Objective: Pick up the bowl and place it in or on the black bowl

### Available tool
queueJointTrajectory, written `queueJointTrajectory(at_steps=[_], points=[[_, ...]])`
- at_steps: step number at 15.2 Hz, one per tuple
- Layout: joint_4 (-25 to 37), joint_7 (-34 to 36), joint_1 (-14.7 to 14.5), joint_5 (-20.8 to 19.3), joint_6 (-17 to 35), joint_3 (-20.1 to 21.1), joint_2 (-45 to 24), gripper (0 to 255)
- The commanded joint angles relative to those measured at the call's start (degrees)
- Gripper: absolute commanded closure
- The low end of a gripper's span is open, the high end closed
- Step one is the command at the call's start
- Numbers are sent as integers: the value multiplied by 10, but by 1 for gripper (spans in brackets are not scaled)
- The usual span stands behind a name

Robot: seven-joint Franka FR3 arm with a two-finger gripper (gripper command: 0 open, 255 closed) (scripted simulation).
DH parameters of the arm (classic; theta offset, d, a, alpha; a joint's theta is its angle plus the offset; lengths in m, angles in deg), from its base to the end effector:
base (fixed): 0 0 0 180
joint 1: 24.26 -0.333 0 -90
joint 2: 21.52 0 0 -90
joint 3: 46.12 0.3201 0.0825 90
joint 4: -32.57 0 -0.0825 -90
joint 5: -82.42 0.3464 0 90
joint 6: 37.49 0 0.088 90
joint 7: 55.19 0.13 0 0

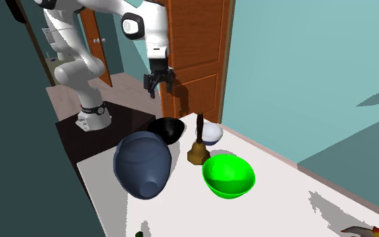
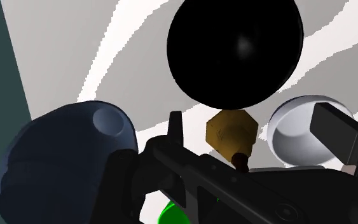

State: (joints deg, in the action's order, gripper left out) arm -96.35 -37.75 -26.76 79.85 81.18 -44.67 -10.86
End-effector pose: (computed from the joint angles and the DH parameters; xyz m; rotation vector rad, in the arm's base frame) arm 0.4541 0.0284 0.4422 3.0817 -0.3318 0.0234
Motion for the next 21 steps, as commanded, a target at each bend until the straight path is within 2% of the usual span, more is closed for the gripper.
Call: queueJointTrajectory(at_steps=[1, 9, 17, 21], points=[[26, 7, -2, 1, 24, 3, -51, 0], [140, 38, -13, 1, 79, 13, -224, 0], [306, 61, -27, 0, 90, 16, -405, 0], [309, 62, -28, 0, 107, 15, -425, 0]])
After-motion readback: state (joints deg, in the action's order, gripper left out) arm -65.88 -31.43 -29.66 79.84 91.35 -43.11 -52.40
